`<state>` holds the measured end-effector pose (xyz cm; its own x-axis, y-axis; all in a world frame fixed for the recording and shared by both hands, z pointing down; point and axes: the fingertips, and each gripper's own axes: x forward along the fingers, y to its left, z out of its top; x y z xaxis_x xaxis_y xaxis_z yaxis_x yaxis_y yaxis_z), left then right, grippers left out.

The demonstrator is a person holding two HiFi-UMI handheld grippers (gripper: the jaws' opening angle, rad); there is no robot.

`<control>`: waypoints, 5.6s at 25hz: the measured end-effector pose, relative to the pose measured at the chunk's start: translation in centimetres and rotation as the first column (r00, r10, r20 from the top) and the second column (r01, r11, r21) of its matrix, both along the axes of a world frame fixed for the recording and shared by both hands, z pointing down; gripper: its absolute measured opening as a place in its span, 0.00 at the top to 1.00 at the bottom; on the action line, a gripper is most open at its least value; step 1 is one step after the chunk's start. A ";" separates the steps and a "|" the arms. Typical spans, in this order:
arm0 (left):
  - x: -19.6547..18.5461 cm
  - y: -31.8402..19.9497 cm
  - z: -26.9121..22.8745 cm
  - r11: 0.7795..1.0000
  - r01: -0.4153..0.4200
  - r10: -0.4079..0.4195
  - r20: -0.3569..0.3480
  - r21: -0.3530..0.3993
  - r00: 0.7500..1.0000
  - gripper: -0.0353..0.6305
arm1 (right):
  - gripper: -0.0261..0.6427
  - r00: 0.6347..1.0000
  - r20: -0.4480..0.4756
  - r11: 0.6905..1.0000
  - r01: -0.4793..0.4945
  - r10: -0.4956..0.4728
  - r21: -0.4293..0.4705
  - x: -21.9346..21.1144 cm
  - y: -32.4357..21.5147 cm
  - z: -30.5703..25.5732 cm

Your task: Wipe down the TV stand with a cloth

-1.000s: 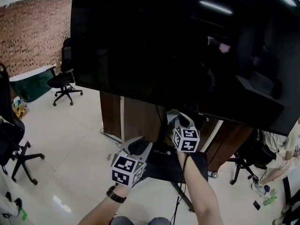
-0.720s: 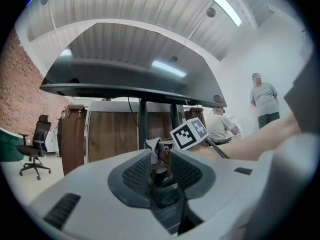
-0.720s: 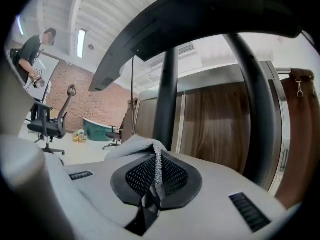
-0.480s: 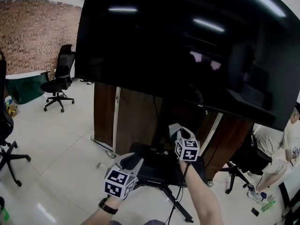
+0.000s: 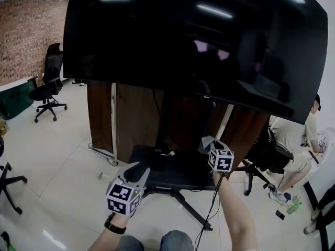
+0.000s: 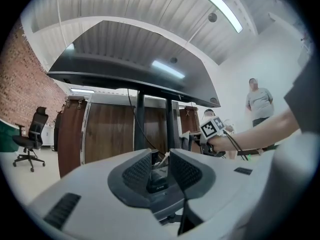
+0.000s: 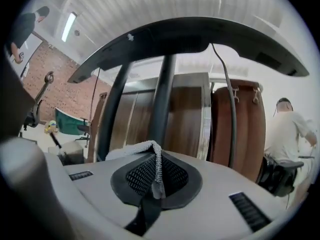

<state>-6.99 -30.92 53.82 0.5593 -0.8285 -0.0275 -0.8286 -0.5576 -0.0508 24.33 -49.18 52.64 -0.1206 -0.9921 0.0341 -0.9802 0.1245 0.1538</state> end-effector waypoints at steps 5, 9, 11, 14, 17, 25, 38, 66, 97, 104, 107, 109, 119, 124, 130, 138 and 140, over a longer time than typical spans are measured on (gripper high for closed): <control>1.3 1.1 2.5 0.999 -0.040 0.040 0.027 -0.023 0.999 0.72 | 0.95 0.984 0.084 0.987 0.162 -0.159 -0.024 -6.3 4.8 5.4; 1.8 2.1 4.2 0.998 -0.043 0.043 0.010 -0.044 0.999 0.72 | 0.95 0.932 0.155 0.945 0.327 -0.327 0.030 -14.9 6.4 2.7; 1.6 2.3 4.7 0.999 -0.031 0.032 0.002 -0.044 1.000 0.72 | 0.95 0.935 0.150 0.946 0.323 -0.320 0.006 -16.2 5.6 3.0; 1.0 2.8 5.2 0.999 -0.005 0.005 -0.005 -0.040 1.000 0.72 | 0.95 0.966 0.142 0.973 0.225 -0.216 -0.049 -12.8 4.1 4.9; 0.3 3.4 5.8 0.999 0.009 -0.009 -0.004 -0.046 1.000 0.72 | 0.95 0.987 0.136 0.993 0.092 -0.080 -0.081 -5.5 4.5 6.3; -0.2 4.2 7.6 0.997 -0.016 0.015 -0.016 -0.072 1.000 0.72 | 0.95 0.993 0.117 1.000 0.015 -0.018 0.023 -0.1 11.4 4.7; -2.8 5.9 10.0 0.994 0.030 -0.031 -0.013 -0.101 0.999 0.72 | 0.95 0.882 0.219 0.903 0.430 -0.417 -0.014 -23.4 12.7 7.6; -5.3 5.9 17.9 0.975 0.093 -0.093 0.009 -0.201 0.996 0.72 | 0.95 0.982 0.093 0.984 0.171 -0.166 -0.052 -22.2 2.0 29.5; 1.8 2.7 24.1 0.966 -0.032 0.030 -0.011 -0.258 0.999 0.72 | 0.95 0.997 0.040 0.998 -0.070 0.069 0.007 -3.8 -4.0 31.8; 0.4 2.6 26.3 0.956 0.010 -0.002 0.026 -0.292 1.000 0.72 | 0.95 0.988 0.018 0.944 -0.140 0.152 -0.300 -0.7 -3.1 48.8; -0.5 2.5 27.5 0.950 0.030 -0.020 0.035 -0.312 0.999 0.72 | 0.95 0.985 0.024 0.910 -0.146 0.169 -0.388 -0.8 -0.2 54.7; -1.0 2.4 27.9 0.948 0.034 -0.024 0.036 -0.318 0.999 0.72 | 0.95 0.987 0.059 0.921 -0.120 0.152 -0.369 -1.6 1.0 55.4; -5.6 3.4 27.9 0.948 0.106 -0.100 0.035 -0.299 0.994 0.72 | 0.95 0.974 0.030 0.920 0.220 -0.223 -0.323 -20.6 -6.2 52.1; -10.7 4.5 30.5 0.921 0.204 -0.202 0.041 -0.333 0.978 0.72 | 0.95 0.933 0.043 0.855 0.345 -0.357 -0.387 -29.6 -2.9 59.2; -11.4 4.5 30.8 0.914 0.204 -0.209 0.023 -0.352 0.978 0.72 | 0.95 0.685 0.135 0.590 0.697 -0.716 -0.408 -47.3 11.9 61.7; -6.7 2.9 30.4 0.942 0.082 -0.073 0.039 -0.326 0.997 0.72 | 0.95 0.934 0.224 0.898 0.337 -0.280 -0.283 -26.3 0.3 58.0; -5.6 2.9 30.5 0.941 0.049 -0.041 0.031 -0.335 0.999 0.72 | 0.95 0.972 0.231 0.940 0.123 -0.049 -0.319 -15.7 -2.6 57.4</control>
<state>-12.60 -28.04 84.29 0.5182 -0.8117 0.2694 -0.8541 -0.5076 0.1133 8.65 -51.79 110.07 -0.2460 -0.9151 0.3195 -0.9682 0.2167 -0.1248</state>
